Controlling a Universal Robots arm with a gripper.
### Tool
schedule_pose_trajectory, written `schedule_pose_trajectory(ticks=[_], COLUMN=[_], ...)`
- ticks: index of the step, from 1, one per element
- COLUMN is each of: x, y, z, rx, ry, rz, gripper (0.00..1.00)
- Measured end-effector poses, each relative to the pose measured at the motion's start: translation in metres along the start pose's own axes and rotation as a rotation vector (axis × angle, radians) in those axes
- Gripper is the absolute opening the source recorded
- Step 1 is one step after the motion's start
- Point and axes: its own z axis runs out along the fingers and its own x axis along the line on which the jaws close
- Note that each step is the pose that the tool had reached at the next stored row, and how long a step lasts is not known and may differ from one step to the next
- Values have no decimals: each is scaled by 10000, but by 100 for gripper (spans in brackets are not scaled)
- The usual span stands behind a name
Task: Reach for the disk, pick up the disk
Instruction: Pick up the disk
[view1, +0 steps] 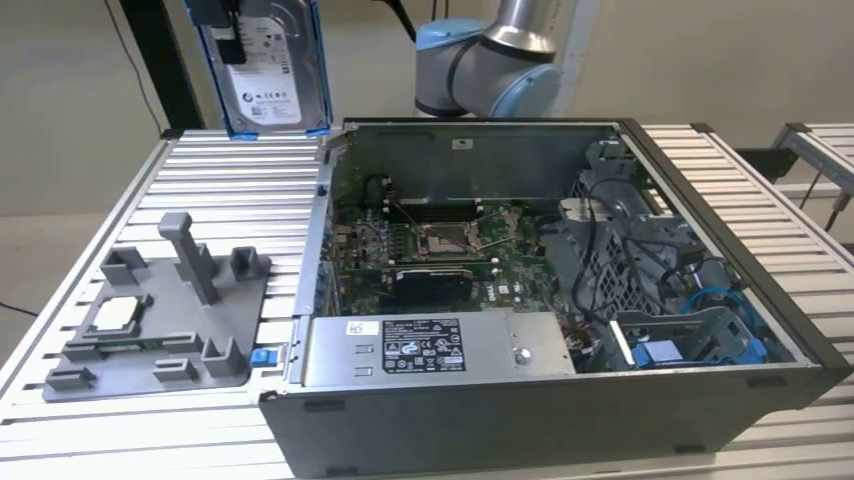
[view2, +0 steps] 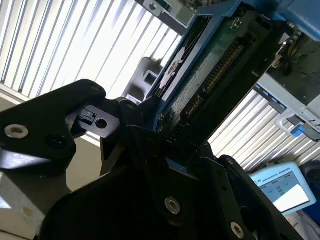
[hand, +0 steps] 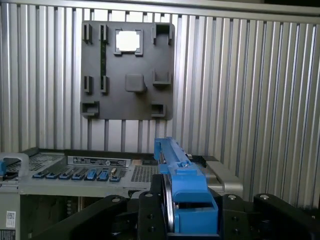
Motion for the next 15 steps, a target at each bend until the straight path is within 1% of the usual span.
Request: schedule_pose_trajectory(ticks=[15], x=[10], y=[-344], z=[1], rx=[-2], ry=[0], rz=[0], gripper=[0])
